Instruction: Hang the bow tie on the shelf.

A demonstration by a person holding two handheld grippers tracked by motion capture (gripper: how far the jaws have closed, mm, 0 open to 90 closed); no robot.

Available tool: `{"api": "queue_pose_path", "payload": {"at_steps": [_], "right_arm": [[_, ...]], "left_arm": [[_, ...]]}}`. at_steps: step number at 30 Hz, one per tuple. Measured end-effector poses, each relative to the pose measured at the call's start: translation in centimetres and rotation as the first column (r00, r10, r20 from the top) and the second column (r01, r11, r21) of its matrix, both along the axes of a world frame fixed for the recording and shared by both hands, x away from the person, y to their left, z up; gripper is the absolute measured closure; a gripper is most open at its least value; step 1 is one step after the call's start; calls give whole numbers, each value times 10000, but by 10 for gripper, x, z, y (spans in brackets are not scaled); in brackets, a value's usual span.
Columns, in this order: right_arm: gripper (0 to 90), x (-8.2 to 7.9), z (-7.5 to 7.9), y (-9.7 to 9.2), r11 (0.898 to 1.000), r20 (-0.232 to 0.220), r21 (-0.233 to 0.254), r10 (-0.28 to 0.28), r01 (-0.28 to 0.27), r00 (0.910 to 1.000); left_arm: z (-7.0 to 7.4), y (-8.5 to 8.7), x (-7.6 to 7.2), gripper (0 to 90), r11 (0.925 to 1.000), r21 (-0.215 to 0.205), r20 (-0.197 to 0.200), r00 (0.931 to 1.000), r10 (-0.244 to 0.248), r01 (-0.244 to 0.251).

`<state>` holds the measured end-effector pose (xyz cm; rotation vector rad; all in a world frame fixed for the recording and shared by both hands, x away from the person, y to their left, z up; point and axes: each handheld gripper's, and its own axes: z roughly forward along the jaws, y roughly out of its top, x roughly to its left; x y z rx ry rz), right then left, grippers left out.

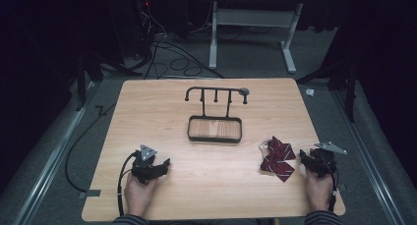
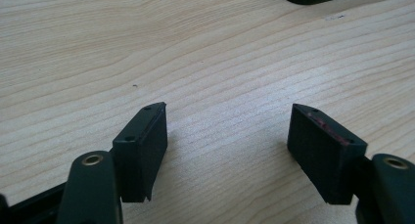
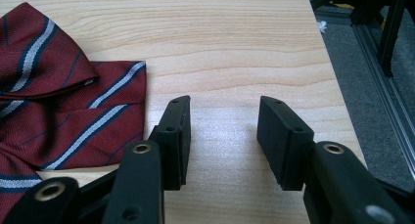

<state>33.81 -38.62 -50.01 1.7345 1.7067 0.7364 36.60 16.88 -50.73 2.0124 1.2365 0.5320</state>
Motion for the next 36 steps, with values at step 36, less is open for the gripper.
{"api": "queue_pose_path", "payload": {"at_steps": [36], "right_arm": [[657,-3,19,21,9860,194,127,1662,-1665,9859]], "left_arm": [[0,1,0,314,10000,-67,-19,10000,16,-17]]}}
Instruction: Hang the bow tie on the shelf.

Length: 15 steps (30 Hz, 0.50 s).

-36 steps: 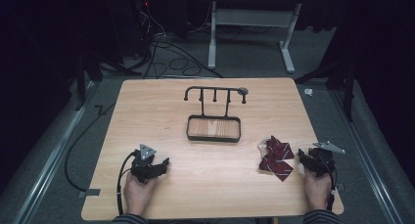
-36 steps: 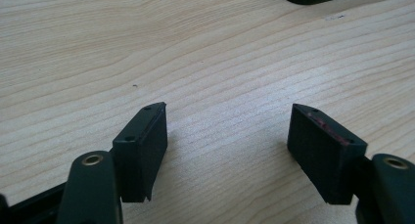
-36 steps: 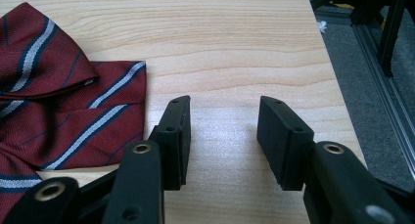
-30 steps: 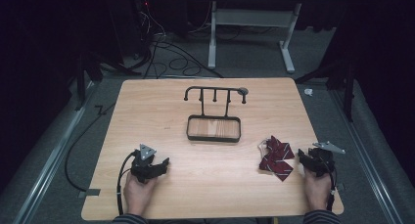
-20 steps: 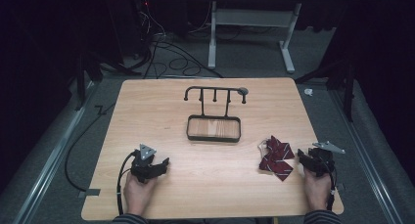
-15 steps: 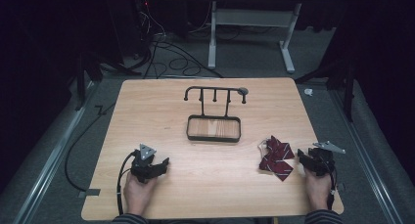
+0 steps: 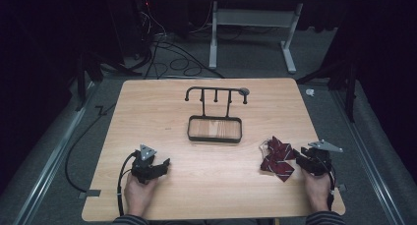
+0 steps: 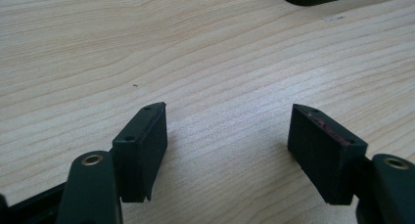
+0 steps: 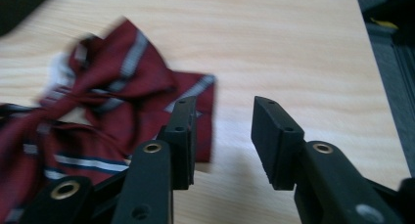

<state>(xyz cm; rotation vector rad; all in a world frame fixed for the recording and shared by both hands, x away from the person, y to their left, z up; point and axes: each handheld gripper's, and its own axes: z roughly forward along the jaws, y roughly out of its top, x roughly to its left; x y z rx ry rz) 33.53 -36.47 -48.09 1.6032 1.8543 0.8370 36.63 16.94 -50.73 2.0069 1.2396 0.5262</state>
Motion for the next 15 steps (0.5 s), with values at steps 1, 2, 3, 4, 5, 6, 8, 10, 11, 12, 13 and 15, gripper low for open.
{"api": "queue_pose_path", "payload": {"at_steps": [1,2,3,4,5,6,8,10,11,12,13,15], "right_arm": [[671,0,3,4,9997,55,91,240,-240,9997],[681,0,6,7,9988,111,90,489,-490,9987],[689,1,8,10,9976,154,85,680,-682,9976],[696,1,10,13,9969,142,125,776,-777,9969],[704,2,12,16,9955,158,174,933,-936,9955],[709,4,14,19,9937,193,109,1110,-1113,9936],[719,6,18,25,9904,232,139,1373,-1377,9903],[726,10,22,30,9874,276,163,1567,-1572,9873],[728,12,24,33,9859,260,184,1656,-1661,9858],[730,15,26,38,9826,236,132,1849,-1852,9825],[730,15,26,38,9826,236,132,1849,-1852,9825],[730,19,27,46,9780,196,67,2085,-2086,9778]], "left_arm": [[0,0,0,315,10000,-1,0,10000,1,-1],[0,0,0,314,10000,-8,-1,10000,1,-1],[0,0,0,315,10000,-10,-4,10000,-4,4],[0,0,0,314,10000,-5,-3,10000,-5,5],[0,0,0,315,10000,-9,13,10000,3,-3],[0,0,0,314,10000,-6,15,10000,4,-4],[0,0,0,315,10000,-5,0,10000,2,-2],[0,0,0,315,10000,11,0,10000,0,0],[0,0,0,314,10000,19,15,10000,7,-7],[0,0,0,315,10000,15,14,10000,9,-9],[0,0,0,315,10000,15,14,10000,9,-9],[0,0,0,315,10000,29,10,10000,2,-2]]}}
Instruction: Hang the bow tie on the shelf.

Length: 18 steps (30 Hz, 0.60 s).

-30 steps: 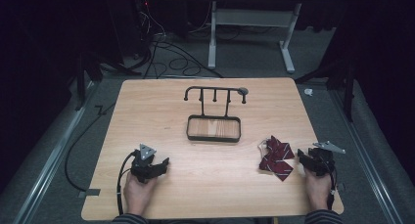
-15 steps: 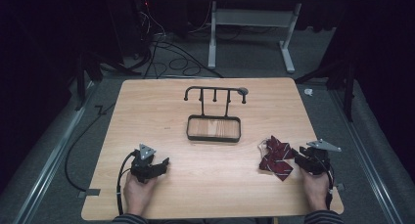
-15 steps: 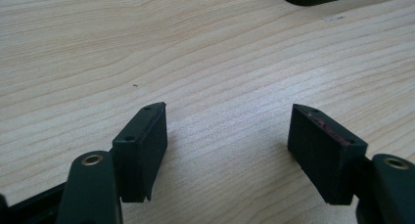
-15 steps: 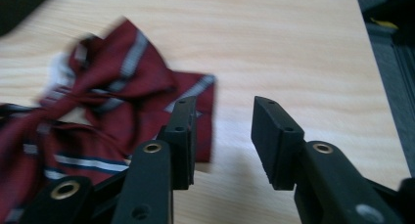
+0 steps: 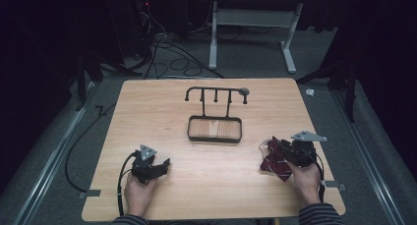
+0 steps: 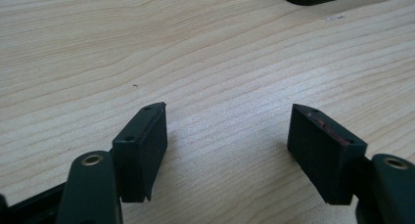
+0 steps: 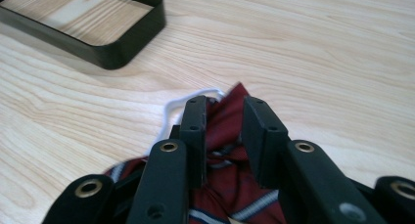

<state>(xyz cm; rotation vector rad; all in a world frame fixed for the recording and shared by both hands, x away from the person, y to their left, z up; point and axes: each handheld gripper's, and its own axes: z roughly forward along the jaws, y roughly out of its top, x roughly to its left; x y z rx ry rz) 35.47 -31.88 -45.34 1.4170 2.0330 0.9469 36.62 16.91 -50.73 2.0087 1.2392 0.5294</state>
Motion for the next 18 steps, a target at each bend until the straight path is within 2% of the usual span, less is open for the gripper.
{"api": "queue_pose_path", "payload": {"at_steps": [6,10,18], "right_arm": [[739,9,2,13,9989,-31,-223,403,-403,9992],[746,18,-1,23,9967,-253,-383,711,-720,9971],[747,28,-6,32,9947,-588,-507,861,-892,9945]], "left_arm": [[0,0,0,315,10000,4,2,10000,2,-2],[0,0,0,316,10000,5,4,10000,3,-3],[0,0,0,316,10000,6,6,10000,7,-7]]}}
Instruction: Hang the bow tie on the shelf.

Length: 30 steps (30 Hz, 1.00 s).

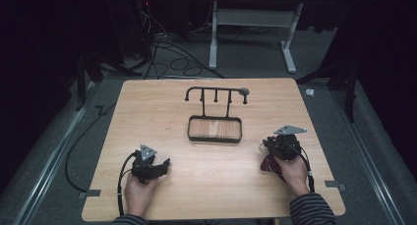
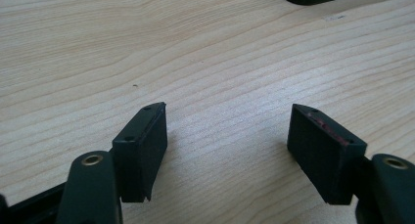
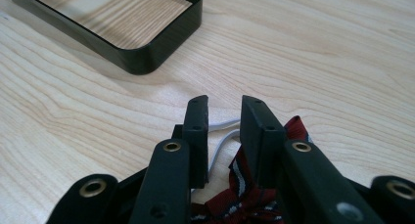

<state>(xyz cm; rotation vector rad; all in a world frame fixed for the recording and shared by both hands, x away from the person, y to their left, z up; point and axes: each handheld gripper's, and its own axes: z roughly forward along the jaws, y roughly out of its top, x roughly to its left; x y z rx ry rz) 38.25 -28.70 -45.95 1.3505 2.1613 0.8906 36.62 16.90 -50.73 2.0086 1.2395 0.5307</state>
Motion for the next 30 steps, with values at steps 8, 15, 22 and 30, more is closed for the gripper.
{"api": "queue_pose_path", "payload": {"at_steps": [8,15,22,30], "right_arm": [[742,9,-6,-8,9987,-243,-81,-506,504,9984],[741,16,-10,-15,9956,-447,-222,-920,911,9947],[742,25,-16,-19,9921,-641,-285,-1234,1218,9903],[746,29,-13,-20,9900,-536,-115,-1408,1403,9886]], "left_arm": [[0,0,0,316,10000,-9,-7,10000,-7,7],[0,0,0,317,10000,-10,-6,10000,-5,5],[0,0,0,317,10000,-15,-5,10000,-6,6],[0,0,0,318,10000,-5,-6,10000,-8,8]]}}
